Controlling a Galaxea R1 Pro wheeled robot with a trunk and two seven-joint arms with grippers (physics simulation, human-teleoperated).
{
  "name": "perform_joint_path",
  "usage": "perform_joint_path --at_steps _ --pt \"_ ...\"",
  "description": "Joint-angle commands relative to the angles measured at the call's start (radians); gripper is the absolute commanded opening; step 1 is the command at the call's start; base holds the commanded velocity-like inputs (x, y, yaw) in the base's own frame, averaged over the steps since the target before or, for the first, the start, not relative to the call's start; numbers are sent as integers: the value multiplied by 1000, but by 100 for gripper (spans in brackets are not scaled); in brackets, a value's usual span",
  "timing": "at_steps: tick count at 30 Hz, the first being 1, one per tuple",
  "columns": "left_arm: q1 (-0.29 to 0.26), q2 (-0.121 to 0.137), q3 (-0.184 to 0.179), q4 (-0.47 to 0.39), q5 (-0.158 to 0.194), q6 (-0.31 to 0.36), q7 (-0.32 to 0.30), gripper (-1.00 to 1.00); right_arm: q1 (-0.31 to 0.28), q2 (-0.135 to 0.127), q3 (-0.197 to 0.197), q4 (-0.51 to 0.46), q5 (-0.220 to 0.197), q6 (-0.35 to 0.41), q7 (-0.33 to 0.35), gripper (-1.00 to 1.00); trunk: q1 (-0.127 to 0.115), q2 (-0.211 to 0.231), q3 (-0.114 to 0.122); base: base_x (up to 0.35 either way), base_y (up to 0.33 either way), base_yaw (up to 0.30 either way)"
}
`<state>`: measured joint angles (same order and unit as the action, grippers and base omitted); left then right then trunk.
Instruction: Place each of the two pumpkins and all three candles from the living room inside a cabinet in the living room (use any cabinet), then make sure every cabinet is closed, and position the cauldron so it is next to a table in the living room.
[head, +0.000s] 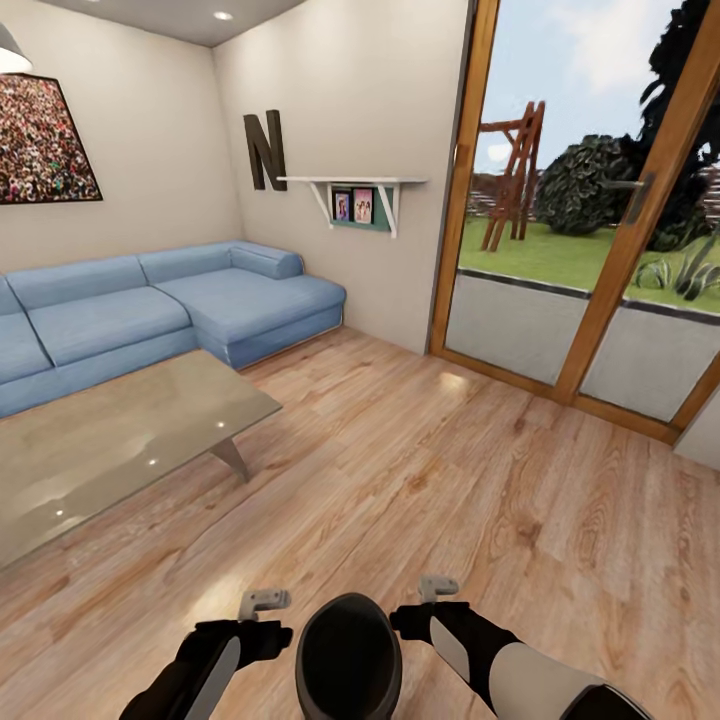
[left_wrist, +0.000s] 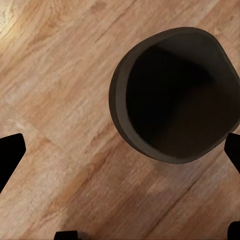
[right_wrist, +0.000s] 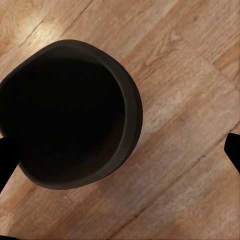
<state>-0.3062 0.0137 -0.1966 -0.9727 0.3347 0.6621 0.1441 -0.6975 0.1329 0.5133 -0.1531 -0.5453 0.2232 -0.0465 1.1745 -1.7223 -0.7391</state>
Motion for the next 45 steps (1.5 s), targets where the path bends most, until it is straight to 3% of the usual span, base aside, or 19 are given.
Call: perform_joint_path --at_steps 1,10,34,40,45 --pt "-1 -2 -4 -1 11 2 10 100 0 0 8 -2 -8 4 -5 100 4 -8 -4 0 0 0" --pt "-1 -22 -8 19 8 -4 11 100 0 5 8 0 -8 3 -3 100 38 -71 -32 0 0 0" --pt "-1 -19 2 21 26 -4 -5 100 0 5 8 1 -7 -22 -1 100 130 -239 -108 0 0 0" --pt "-1 -17 42 22 89 -3 -8 100 0 5 8 1 -7 -22 1 100 153 -281 -126 0 0 0" --pt "-1 -12 50 22 120 -4 -9 100 0 5 9 0 -7 -22 3 100 173 -316 -142 0 0 0"
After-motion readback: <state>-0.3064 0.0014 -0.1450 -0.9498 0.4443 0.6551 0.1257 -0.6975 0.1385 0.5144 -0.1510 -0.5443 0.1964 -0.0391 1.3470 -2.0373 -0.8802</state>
